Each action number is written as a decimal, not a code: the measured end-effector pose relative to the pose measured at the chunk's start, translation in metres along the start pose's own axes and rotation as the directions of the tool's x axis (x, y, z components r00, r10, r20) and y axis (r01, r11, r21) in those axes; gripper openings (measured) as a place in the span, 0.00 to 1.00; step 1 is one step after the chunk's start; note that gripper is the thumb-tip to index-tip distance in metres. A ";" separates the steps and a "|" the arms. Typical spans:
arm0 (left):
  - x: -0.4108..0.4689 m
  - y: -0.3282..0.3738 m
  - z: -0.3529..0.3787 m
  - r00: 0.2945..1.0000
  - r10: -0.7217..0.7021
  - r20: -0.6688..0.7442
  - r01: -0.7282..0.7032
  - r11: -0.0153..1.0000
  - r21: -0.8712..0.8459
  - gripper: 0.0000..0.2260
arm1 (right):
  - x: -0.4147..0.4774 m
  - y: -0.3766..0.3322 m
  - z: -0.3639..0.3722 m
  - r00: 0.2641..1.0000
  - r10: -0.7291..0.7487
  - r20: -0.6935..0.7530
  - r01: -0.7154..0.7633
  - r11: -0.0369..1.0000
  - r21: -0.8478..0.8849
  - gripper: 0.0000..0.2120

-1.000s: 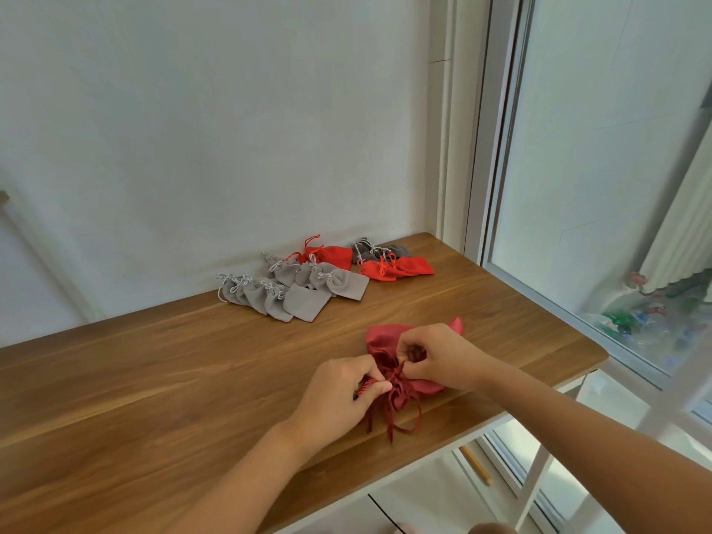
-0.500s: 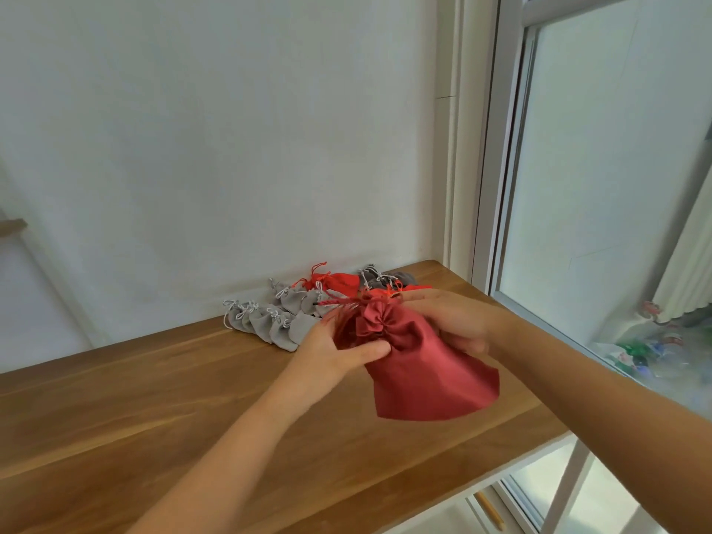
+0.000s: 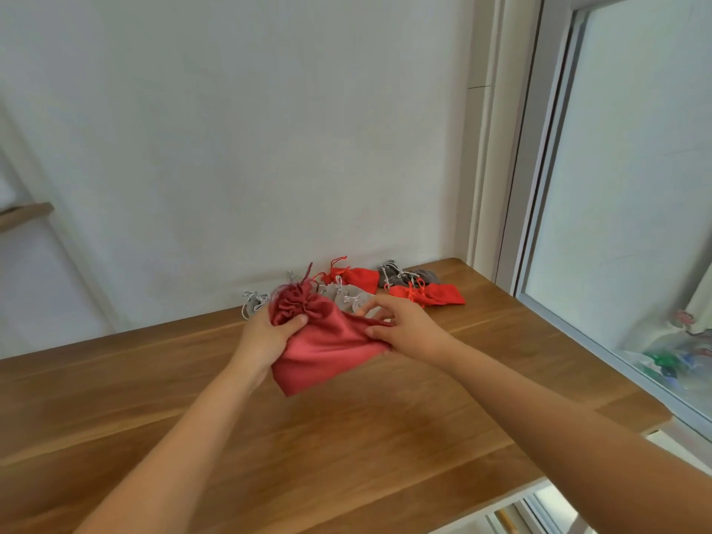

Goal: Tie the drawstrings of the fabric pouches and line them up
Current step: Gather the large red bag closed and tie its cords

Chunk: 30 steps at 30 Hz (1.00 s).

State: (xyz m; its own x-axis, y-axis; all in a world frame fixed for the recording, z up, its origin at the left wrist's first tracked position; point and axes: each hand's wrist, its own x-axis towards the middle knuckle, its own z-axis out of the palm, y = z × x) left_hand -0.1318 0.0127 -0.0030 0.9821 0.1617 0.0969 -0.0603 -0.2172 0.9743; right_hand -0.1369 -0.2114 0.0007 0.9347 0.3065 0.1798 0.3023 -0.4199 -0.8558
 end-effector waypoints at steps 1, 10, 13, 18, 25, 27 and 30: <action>0.007 -0.003 -0.009 1.000 0.020 -0.022 -0.019 0.999 0.031 0.14 | 0.007 0.000 0.009 0.999 -0.037 -0.025 0.037 0.999 -0.016 0.11; 0.065 -0.034 -0.095 0.987 -0.058 -0.151 0.090 0.972 0.215 0.19 | 0.079 0.024 0.066 0.991 -0.132 -0.012 0.117 0.913 -0.390 0.15; 0.075 -0.056 -0.115 0.985 -0.094 -0.143 0.152 0.864 0.480 0.22 | 0.081 0.051 0.065 0.993 -0.105 0.053 0.116 0.787 -0.606 0.22; 0.085 -0.083 -0.123 0.963 -0.011 -0.269 0.175 0.785 0.594 0.32 | 0.069 0.068 0.074 0.990 0.041 0.132 0.059 0.736 -0.675 0.28; 0.053 -0.065 -0.089 0.895 0.319 -0.312 0.032 0.652 0.758 0.20 | 0.073 0.067 0.081 0.988 0.101 0.113 0.005 0.726 -0.688 0.28; 0.038 -0.065 -0.071 0.958 0.233 -0.165 0.009 0.555 0.832 0.24 | 0.073 0.065 0.080 0.987 0.107 0.119 0.005 0.721 -0.693 0.28; 0.027 -0.076 -0.057 0.999 -0.048 -0.003 0.028 0.528 0.849 0.27 | 0.071 0.063 0.079 0.986 0.106 0.131 0.014 0.726 -0.687 0.28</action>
State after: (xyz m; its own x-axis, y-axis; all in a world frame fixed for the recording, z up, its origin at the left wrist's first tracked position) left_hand -0.1110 0.0886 -0.0623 0.9833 0.1748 0.0509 0.1469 -0.9271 0.3447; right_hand -0.0663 -0.1486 -0.0793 0.9288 0.3699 0.0230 0.3607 -0.8879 -0.2857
